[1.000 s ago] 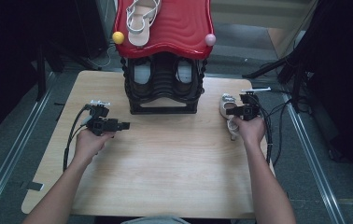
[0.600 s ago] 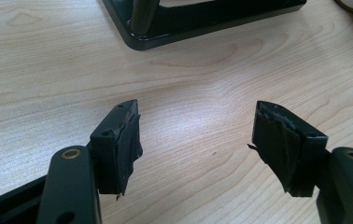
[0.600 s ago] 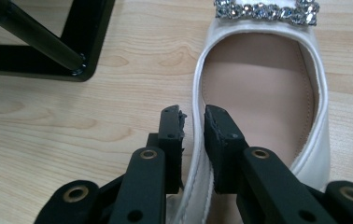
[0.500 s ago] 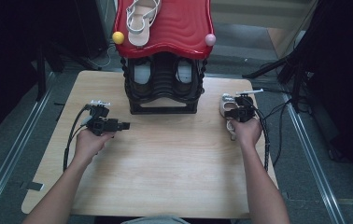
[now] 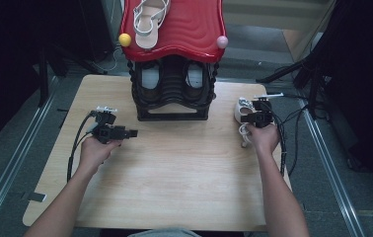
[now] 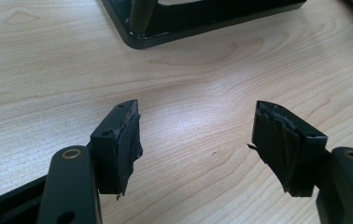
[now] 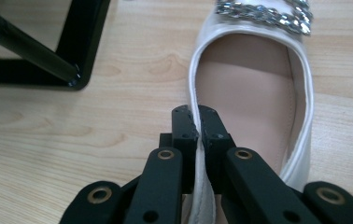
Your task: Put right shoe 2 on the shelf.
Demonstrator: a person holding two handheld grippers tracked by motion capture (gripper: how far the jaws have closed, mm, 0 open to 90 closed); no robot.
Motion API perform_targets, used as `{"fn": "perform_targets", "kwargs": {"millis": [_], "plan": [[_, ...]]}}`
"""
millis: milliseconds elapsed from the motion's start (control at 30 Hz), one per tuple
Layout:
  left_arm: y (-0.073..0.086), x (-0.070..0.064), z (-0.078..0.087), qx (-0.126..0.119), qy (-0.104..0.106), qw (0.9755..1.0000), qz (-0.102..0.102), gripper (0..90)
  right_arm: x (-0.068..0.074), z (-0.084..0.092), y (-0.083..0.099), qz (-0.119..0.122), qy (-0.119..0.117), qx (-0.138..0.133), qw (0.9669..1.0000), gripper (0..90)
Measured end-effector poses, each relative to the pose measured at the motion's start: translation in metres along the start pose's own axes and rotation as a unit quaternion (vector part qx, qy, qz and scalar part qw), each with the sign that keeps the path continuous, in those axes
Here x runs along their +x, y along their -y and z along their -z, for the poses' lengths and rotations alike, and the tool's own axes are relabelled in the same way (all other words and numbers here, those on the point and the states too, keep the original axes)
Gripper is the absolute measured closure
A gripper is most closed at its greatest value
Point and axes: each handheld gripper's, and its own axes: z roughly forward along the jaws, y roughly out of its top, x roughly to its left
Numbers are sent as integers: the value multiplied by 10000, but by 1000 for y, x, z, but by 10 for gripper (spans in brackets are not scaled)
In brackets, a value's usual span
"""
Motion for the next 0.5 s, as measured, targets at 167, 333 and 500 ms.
{"fn": "perform_targets", "kwargs": {"millis": [167,333,500], "plan": [[0,0,-1,9,-4,10000,4,329,-5,9,-4,-98,-159,-175,9997,889],[0,0,-1,26,6,10000,-4,329,-9,17,-6,-283,-441,-337,9981,889],[0,-1,-2,38,19,10000,1,329,-1,24,-12,-190,-528,-363,9978,889]]}}
